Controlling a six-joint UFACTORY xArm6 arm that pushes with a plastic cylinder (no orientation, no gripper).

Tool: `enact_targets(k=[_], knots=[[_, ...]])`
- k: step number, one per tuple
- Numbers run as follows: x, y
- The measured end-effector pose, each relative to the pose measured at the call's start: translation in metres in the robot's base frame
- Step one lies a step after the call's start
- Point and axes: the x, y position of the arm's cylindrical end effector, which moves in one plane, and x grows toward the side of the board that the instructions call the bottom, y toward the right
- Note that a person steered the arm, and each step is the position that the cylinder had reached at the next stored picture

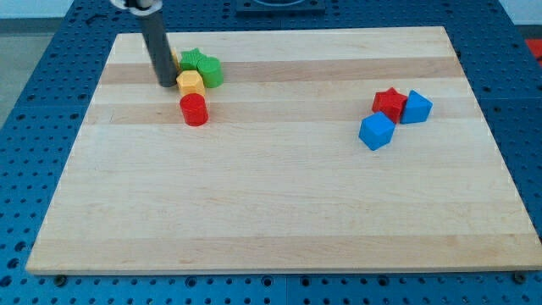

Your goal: Move red circle to the left side of the blue cube

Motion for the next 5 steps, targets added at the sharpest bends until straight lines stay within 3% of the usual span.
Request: enact_targets(k=[3,5], knots=[[-0.026,-0.103],[-0.080,-0.097]])
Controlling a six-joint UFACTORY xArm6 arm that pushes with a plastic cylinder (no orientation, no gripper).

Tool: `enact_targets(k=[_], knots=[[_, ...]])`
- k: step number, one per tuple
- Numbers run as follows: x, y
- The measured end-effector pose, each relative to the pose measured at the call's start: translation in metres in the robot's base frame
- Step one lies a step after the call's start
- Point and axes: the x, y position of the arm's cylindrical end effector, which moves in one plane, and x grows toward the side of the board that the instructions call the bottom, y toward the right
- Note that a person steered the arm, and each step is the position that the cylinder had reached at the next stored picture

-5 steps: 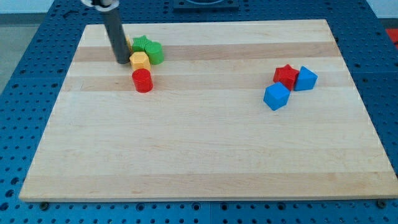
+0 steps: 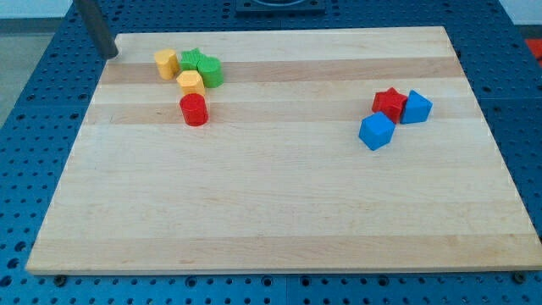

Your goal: Move red circle to the left side of the blue cube

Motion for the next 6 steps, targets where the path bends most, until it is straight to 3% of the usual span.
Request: enact_targets(k=[3,6], knots=[[-0.002,0.015],[0.044,0.082]])
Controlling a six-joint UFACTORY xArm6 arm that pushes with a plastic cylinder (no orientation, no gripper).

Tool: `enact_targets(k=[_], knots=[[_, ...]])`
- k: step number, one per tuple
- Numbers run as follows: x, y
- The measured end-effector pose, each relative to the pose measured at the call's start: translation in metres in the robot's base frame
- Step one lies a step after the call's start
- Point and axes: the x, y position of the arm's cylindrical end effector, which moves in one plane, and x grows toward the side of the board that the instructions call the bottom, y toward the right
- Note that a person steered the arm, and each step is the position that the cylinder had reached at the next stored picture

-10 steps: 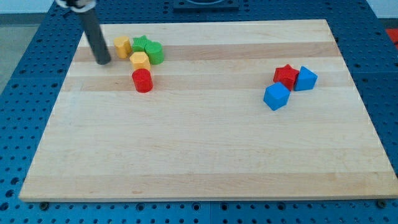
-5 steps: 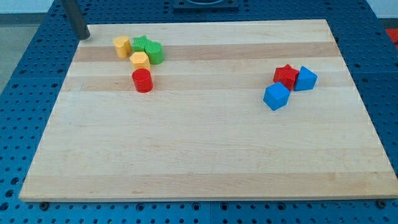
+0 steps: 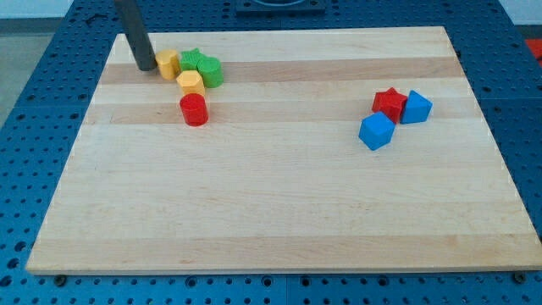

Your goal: Move red circle to the left side of the blue cube

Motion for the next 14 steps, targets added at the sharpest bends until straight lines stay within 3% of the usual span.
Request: enact_targets(k=[2,4,7,12,14], knots=[[0.027,0.020],[0.084,0.011],[0.085,0.084],[0.072,0.075],[0.091,0.060]])
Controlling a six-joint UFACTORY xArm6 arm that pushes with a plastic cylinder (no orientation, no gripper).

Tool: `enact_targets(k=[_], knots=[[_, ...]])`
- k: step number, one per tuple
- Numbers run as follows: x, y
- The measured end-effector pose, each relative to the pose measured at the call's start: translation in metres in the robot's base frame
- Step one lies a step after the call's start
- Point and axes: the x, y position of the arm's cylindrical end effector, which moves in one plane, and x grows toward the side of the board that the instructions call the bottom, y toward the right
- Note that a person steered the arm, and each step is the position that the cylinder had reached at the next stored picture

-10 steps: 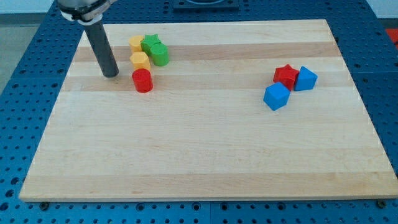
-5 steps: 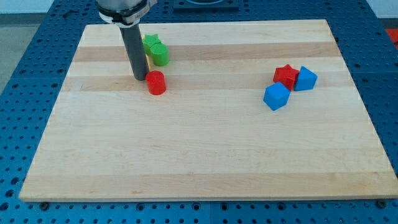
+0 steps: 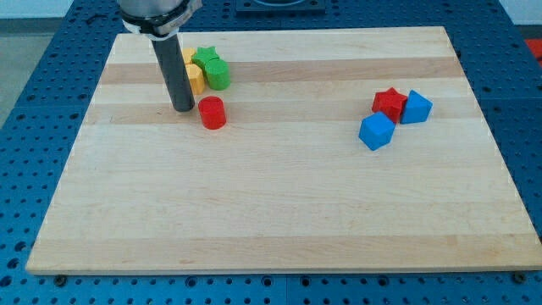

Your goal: Move red circle to the left side of the blue cube

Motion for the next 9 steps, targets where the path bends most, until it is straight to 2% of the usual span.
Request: enact_targets(k=[3,6,8,9], knots=[[-0.033,0.009],[0.012,0.023],[0.012,0.132],[0.016,0.151]])
